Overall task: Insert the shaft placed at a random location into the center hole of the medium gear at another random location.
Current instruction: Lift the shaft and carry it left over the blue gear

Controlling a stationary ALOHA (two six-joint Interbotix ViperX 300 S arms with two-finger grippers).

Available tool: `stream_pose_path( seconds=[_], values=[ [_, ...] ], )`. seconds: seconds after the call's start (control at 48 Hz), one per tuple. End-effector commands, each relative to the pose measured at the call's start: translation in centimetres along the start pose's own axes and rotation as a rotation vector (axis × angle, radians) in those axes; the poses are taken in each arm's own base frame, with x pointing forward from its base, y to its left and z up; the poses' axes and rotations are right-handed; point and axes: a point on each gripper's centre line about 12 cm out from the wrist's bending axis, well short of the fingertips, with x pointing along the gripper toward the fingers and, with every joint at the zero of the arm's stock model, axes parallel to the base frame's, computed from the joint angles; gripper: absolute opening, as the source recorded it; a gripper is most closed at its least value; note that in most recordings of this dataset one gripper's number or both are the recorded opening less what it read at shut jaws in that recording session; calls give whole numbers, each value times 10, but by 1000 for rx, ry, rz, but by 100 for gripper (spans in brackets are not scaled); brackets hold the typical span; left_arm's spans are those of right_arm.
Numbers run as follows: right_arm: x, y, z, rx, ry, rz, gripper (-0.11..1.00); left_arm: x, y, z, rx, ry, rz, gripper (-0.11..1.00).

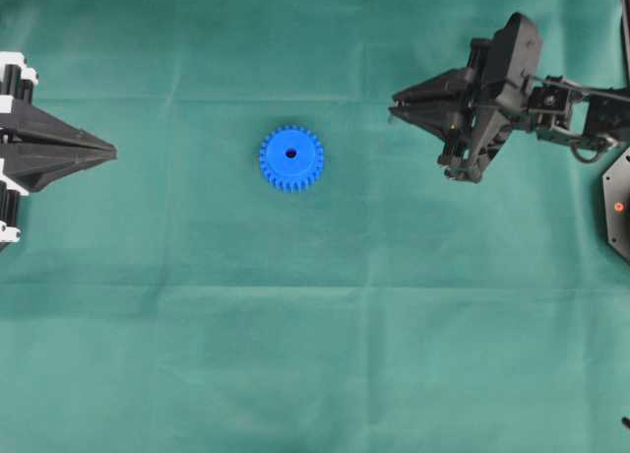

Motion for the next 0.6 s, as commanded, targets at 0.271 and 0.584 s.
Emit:
stream_pose_path(
  seconds=[0.271,0.584],
  values=[
    [1,1,15,-18,-29,3,13,2,0,7,0,-17,-2,0],
    [15,11,22,-27,-34,30,13,2,0,7,0,-17,-2,0]
  ],
)
